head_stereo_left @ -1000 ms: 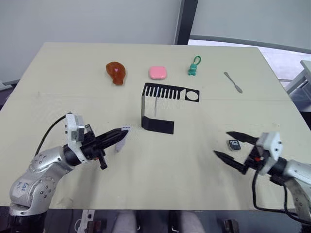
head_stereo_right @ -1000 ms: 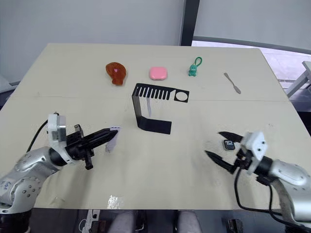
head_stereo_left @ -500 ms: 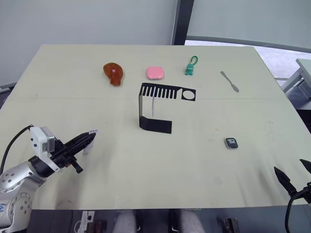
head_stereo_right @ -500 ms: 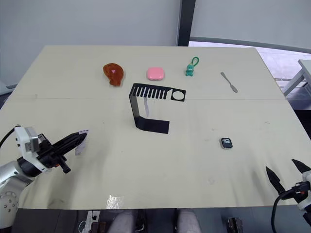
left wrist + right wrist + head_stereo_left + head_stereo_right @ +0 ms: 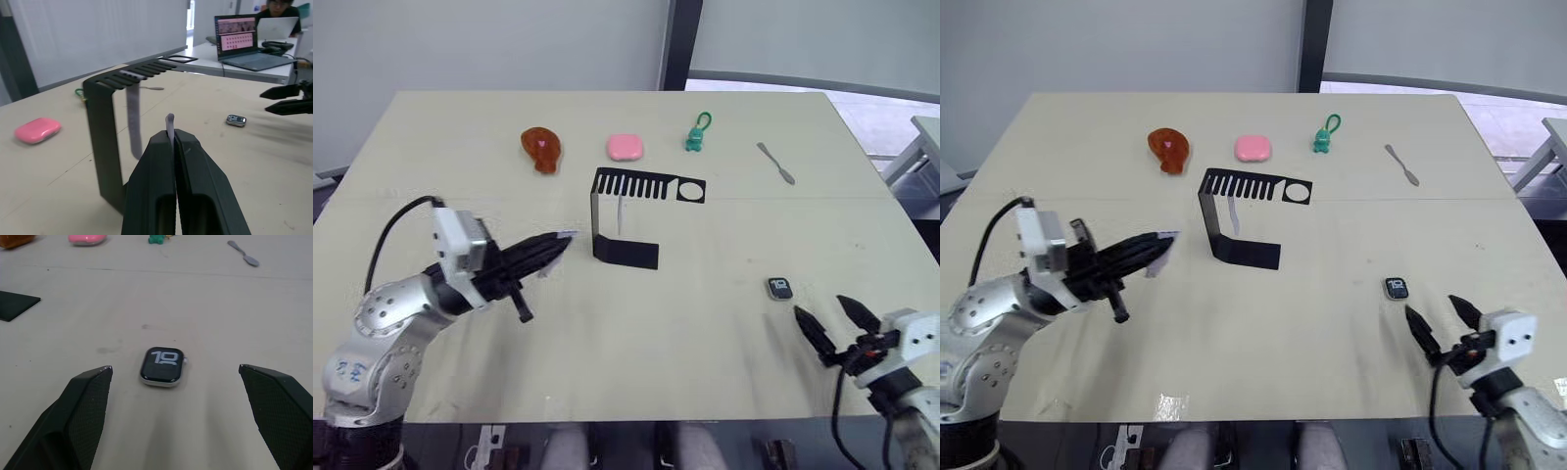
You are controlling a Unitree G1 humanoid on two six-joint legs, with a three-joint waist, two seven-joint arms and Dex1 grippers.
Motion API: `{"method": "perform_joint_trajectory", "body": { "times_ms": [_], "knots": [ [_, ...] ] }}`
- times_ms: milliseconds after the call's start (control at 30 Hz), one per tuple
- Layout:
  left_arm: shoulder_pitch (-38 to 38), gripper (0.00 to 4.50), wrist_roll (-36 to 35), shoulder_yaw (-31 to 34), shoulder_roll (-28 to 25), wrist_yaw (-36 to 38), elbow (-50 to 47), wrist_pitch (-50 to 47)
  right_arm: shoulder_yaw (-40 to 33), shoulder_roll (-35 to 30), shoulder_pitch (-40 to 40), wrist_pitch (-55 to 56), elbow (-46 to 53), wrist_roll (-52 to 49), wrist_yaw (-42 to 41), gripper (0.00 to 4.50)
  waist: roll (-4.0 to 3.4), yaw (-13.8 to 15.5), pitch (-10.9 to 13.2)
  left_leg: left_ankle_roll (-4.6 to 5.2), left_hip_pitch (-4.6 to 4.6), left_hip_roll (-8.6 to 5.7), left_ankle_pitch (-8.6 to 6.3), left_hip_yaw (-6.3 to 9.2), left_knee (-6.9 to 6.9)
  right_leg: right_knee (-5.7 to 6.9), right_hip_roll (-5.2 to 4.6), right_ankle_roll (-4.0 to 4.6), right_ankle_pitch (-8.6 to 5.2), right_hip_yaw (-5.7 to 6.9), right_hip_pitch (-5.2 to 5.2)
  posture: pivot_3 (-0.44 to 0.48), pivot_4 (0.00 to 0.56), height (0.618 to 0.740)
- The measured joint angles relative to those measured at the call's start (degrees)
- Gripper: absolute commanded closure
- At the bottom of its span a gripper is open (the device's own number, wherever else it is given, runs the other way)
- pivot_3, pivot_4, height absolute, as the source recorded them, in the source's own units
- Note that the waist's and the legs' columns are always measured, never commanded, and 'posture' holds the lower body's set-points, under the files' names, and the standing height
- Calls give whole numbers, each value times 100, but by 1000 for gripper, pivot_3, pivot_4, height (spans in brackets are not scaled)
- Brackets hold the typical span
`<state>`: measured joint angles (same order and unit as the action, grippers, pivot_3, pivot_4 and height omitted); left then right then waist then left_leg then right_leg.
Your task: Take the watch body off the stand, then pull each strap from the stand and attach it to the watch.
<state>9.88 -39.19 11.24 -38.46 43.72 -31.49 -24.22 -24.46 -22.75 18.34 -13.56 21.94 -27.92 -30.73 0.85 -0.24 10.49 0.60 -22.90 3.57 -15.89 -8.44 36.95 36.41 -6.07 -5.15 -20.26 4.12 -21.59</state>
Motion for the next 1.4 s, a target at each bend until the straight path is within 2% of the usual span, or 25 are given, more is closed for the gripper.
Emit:
{"method": "perform_joint_trajectory", "body": {
  "times_ms": [133,300,767,1400],
  "knots": [
    [267,4500,215,-563,-60,369,-153,158,643,211,-167,-441,328,457,654,109,-2,-2,-1,-7,1,3,0,-4,0,2,15,1,-1,-12,-3,0,150,740],
    [344,4500,391,-812,-66,696,-95,361,817,217,-512,-853,313,864,1200,109,-2,-2,-1,-10,0,13,-1,-8,6,3,41,3,-1,-32,-8,0,150,740],
    [476,4500,400,-978,-143,1274,86,412,825,-155,-1559,-2324,131,830,1316,109,-2,-3,-1,-11,-1,18,1,-10,11,11,54,4,-2,-40,-11,0,150,740],
    [431,4500,363,-959,-284,1363,87,257,637,-11,-1741,-3395,441,645,1565,109,0,7,-2,-10,-3,16,2,-10,13,11,58,4,-2,-41,-12,0,150,740]
  ]
}}
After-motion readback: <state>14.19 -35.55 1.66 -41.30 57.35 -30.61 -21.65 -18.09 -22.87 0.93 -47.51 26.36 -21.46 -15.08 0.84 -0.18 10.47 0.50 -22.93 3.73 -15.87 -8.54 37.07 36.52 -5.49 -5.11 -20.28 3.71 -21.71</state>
